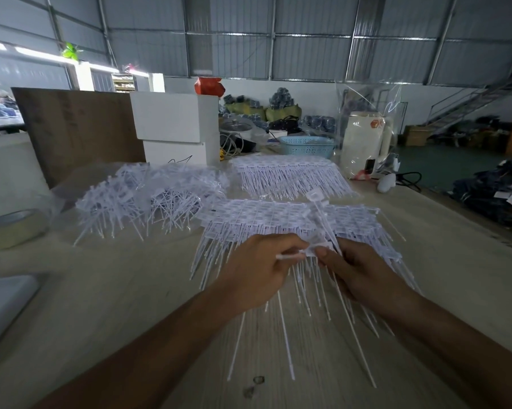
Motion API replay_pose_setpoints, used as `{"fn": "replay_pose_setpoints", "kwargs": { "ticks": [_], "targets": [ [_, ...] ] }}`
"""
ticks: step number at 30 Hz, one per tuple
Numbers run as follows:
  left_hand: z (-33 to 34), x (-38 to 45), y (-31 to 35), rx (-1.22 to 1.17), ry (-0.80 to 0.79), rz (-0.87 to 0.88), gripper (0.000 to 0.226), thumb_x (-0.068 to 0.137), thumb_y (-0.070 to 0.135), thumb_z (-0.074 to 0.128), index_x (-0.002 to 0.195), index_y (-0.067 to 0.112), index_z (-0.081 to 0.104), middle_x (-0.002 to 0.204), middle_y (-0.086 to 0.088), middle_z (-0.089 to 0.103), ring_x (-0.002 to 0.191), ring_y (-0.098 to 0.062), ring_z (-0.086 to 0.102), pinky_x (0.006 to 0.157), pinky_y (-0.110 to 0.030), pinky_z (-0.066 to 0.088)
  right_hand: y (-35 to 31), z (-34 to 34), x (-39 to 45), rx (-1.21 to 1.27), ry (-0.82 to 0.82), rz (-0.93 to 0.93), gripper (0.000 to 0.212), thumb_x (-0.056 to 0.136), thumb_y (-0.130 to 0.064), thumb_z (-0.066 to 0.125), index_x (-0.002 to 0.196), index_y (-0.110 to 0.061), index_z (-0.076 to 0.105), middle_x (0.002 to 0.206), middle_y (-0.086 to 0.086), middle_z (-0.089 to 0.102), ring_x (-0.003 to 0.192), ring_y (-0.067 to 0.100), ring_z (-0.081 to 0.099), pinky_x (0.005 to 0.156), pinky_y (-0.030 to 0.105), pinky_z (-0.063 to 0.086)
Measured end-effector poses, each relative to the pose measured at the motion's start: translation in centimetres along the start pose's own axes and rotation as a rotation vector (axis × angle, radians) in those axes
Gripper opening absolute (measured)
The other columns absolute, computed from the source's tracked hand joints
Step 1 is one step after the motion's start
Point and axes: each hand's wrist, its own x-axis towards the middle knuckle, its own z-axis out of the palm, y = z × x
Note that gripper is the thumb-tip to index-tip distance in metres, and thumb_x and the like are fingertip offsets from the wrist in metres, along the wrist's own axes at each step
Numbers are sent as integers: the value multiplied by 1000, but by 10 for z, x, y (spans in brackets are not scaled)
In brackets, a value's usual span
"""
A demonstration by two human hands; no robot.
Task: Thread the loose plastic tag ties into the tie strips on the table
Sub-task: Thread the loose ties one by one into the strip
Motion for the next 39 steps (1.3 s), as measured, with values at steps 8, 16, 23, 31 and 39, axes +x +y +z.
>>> {"fn": "replay_pose_setpoints", "kwargs": {
  "ticks": [8,16,23,31,39],
  "targets": [
    [1,4,-1,-120,-36,-75,13,96,14,62,102,16,75,75,-8,70,70,-27,67,70,-44,51,6,-2,2,-100,-3,-67,29,90,-43,52,70,-22,57,47,-14,43,42,3,41,48,14,29],
    [2,4,-2,-205,-14,-101,13,95,10,65,101,12,76,74,1,72,68,-13,68,71,-30,53,9,-4,4,-107,8,-112,42,90,-44,52,75,-5,57,51,-11,40,44,4,38,50,18,29],
    [-1,5,-2,-330,-36,-138,15,94,6,65,105,7,75,85,-4,77,71,-15,73,75,-29,56,7,-4,3,-73,3,-110,34,92,-41,53,73,-14,58,50,-13,41,44,3,40,49,12,30],
    [-14,4,5,-542,-111,-169,19,97,2,57,102,-10,71,93,-22,75,70,-27,70,49,-15,47,1,-6,2,-170,-40,-183,27,94,-36,53,87,-13,68,65,-13,53,61,0,51,60,12,36],
    [-8,2,9,-555,-49,-247,17,91,8,70,107,7,72,85,-10,76,70,-27,72,58,-29,54,-8,-7,-1,177,-29,83,18,87,-43,63,82,-31,75,49,-8,36,41,6,32,41,17,29]
  ]
}}
